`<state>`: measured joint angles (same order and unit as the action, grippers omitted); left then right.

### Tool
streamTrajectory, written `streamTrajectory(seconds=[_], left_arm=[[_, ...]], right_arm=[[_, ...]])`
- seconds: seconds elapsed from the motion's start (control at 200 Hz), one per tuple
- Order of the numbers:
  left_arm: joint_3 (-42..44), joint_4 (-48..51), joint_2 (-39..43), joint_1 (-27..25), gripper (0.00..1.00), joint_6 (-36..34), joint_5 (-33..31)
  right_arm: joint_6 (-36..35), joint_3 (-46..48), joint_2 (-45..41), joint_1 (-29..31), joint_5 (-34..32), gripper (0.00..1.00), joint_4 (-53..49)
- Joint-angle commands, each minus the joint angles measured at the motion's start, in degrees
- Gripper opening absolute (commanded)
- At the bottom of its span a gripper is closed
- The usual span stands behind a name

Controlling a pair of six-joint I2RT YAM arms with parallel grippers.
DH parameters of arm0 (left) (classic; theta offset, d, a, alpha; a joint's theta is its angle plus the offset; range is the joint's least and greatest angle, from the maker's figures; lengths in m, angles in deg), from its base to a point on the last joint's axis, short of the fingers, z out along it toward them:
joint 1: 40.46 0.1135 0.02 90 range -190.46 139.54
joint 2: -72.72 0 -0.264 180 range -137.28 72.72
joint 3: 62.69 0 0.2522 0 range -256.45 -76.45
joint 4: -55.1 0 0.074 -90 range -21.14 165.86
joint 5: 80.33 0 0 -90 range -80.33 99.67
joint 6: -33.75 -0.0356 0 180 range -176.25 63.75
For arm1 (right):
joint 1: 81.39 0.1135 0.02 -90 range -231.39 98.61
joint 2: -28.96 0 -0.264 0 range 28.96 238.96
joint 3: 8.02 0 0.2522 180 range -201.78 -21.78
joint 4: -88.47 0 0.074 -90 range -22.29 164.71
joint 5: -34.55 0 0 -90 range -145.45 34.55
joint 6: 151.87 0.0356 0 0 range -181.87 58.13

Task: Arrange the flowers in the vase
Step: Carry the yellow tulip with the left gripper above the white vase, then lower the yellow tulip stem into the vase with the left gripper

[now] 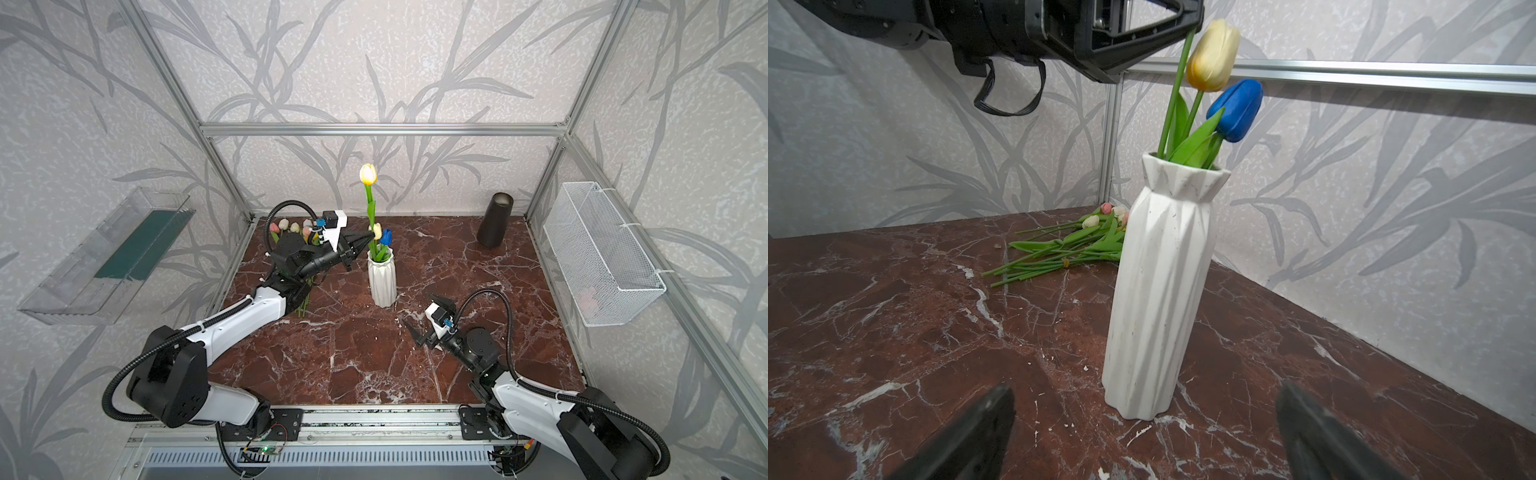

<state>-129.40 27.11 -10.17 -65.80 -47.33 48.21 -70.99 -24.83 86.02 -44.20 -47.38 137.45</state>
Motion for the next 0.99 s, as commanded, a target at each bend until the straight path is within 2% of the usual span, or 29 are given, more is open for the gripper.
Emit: streamTrajectory(seconds=[0.0, 0.17, 0.365, 0.665, 0.71, 0.765, 0.795, 0.99], left_arm=[[2.13, 0.54, 1.62, -0.41, 0.00, -2.57, -0.78], [2.45, 3.38, 2.04, -0.41, 0.00, -3.77, -0.41], [3.92, 5.18, 4.44, -0.40, 0.29, -4.80, -0.53], [3.93, 17.23, 10.35, -0.32, 0.37, -10.48, -4.34], [3.58, 19.78, 11.00, -0.32, 0.36, -11.56, -5.38], [2.60, 22.99, 11.42, -0.32, 0.26, -12.74, -6.18], [2.01, 24.39, 11.46, -0.32, 0.23, -12.87, -6.41], [-0.93, 29.36, 10.52, -0.32, 0.25, -13.85, -7.05]], right_arm=[[-0.46, -0.72, 0.14, 0.43, 0.64, 0.98, 1.99], [-0.33, -0.79, 0.31, 0.43, 0.80, 0.98, 1.97], [-0.25, -0.75, 0.34, 0.43, 0.89, 0.98, 1.86], [0.09, -0.92, 0.60, 0.43, 1.24, 0.98, 2.03], [0.12, -0.98, 0.60, 0.43, 1.24, 0.98, 2.04], [0.21, -0.96, 0.67, 0.42, 1.32, 0.98, 2.04], [0.25, -1.01, 0.84, 0.47, 1.40, 0.98, 2.04], [0.38, -1.01, 1.83, 0.43, 1.59, 0.98, 3.04]])
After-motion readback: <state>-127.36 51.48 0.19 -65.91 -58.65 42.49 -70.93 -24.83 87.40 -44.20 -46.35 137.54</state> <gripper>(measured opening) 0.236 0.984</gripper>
